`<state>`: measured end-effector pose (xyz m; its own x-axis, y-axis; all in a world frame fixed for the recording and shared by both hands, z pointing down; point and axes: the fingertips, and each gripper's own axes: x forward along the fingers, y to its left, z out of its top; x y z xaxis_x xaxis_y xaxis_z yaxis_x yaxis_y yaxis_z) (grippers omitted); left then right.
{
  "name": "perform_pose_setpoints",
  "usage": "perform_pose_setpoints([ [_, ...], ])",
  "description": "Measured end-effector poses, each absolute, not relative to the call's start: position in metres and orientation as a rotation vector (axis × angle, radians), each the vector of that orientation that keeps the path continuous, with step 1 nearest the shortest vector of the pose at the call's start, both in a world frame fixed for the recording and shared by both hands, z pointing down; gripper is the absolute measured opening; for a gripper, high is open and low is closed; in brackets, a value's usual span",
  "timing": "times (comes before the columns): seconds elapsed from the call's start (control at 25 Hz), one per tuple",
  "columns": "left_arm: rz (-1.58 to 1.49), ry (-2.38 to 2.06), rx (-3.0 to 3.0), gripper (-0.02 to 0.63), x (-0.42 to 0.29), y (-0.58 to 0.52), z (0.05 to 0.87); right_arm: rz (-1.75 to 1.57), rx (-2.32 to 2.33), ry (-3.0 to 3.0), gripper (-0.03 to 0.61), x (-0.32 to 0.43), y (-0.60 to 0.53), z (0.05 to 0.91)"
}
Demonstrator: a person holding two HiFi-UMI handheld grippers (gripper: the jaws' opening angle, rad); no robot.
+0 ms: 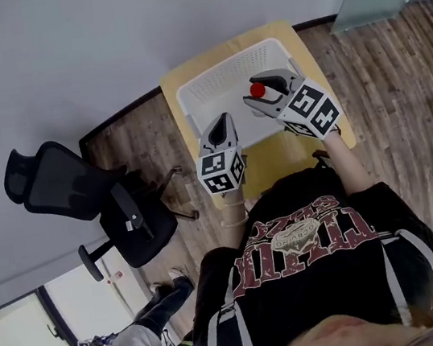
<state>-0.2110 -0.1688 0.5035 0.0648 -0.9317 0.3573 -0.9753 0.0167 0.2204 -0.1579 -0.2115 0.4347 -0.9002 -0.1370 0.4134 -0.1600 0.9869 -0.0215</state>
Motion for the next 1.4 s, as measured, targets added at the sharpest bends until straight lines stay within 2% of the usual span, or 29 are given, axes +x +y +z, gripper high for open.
perform_pose_setpoints([
  [0.6,0.194,-1.888,1.969,0.044,-0.203,-0.168,0.505,0.025,0.294,-2.783,0.175,-0.121,-0.206,0.386],
  [1.4,0.259,-1.873,1.987,0.044,-0.199,-0.168,0.507,0.033,0.509,-2.785,0.17,-0.061,-0.217,0.363],
])
